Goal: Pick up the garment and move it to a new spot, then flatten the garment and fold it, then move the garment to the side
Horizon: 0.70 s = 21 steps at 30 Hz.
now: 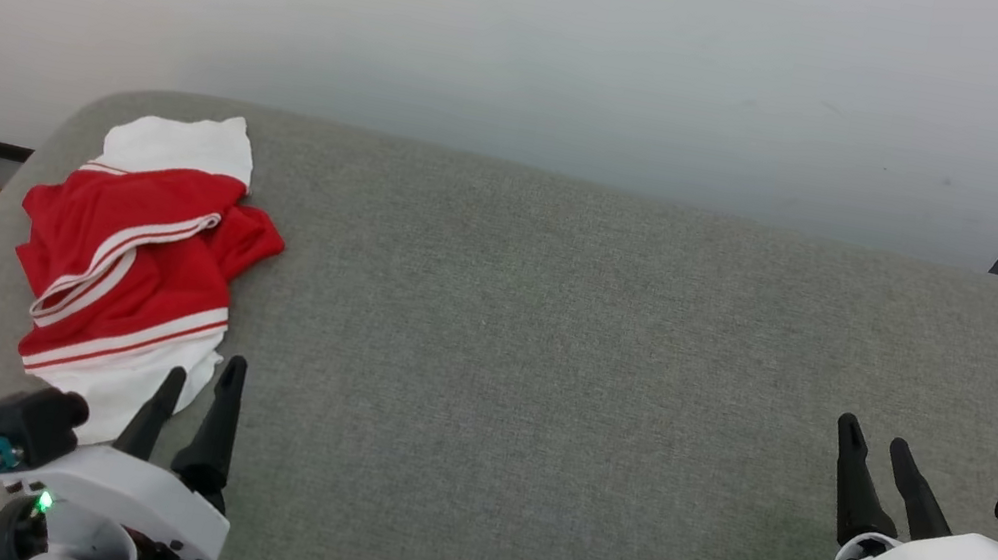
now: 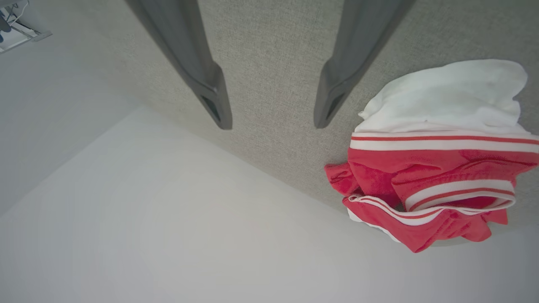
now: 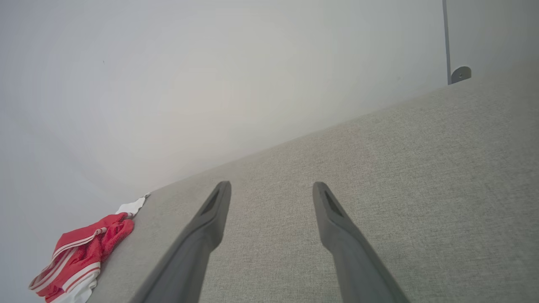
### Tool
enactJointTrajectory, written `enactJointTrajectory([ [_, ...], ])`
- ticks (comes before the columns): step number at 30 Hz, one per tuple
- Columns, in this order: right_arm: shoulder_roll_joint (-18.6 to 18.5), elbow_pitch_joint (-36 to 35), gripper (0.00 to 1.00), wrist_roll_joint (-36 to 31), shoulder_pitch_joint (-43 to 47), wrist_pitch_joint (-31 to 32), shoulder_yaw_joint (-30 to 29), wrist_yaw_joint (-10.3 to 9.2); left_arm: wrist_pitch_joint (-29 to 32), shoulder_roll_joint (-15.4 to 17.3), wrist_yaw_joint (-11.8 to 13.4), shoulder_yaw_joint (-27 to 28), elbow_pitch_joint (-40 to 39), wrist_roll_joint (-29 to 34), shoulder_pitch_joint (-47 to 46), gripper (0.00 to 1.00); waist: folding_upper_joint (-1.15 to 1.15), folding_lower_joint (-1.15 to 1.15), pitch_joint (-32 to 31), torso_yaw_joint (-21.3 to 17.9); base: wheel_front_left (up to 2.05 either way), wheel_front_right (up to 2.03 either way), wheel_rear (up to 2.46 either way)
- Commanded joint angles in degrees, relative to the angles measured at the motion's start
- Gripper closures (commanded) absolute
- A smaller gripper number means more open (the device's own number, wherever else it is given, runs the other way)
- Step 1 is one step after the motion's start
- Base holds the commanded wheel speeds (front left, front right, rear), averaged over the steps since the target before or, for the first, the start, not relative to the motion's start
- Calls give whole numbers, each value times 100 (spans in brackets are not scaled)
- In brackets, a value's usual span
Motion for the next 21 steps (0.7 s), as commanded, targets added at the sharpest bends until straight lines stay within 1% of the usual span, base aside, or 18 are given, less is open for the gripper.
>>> enactJointTrajectory([
  [1,-28,-61,0,-183,-137,-42,-18,3,-53,64,21,-25,-38,165,-159,0,0,0,-2,0,0,0,0],
  [12,-12,-127,0,-1217,-62,-205,-197,3,-231,143,64,-187,16,955,-195,0,0,0,-22,13,0,0,0],
  [21,39,-165,0,-1948,15,-308,-299,3,-362,251,59,-168,9,1452,-243,0,0,0,-31,25,0,0,0],
])
